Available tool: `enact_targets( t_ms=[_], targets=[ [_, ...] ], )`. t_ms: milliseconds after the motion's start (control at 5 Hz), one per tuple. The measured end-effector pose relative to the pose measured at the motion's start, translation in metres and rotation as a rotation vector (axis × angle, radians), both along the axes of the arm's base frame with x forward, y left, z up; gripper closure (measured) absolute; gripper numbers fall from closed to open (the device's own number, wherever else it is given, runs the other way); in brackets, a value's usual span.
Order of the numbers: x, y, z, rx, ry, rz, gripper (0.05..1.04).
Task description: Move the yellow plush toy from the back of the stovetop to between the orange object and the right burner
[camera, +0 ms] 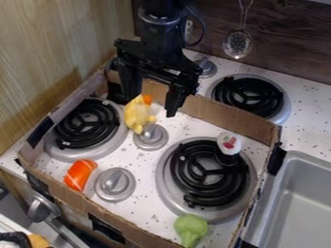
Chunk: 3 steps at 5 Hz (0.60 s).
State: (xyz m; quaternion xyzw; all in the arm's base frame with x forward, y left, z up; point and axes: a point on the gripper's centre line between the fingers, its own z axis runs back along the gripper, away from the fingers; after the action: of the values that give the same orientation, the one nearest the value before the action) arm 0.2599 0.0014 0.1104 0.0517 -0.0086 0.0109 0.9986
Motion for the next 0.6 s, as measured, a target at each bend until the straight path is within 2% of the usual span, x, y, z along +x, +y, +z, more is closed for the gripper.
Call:
enact_targets(
  t_ms=[200, 600],
  targets=[
    [-0.002, 0.000, -0.007, -0.001, 0.028, 0.003, 0.084],
    [0.012, 0.007, -0.028, -0.016, 0.015, -0.018, 0.084]
  ],
)
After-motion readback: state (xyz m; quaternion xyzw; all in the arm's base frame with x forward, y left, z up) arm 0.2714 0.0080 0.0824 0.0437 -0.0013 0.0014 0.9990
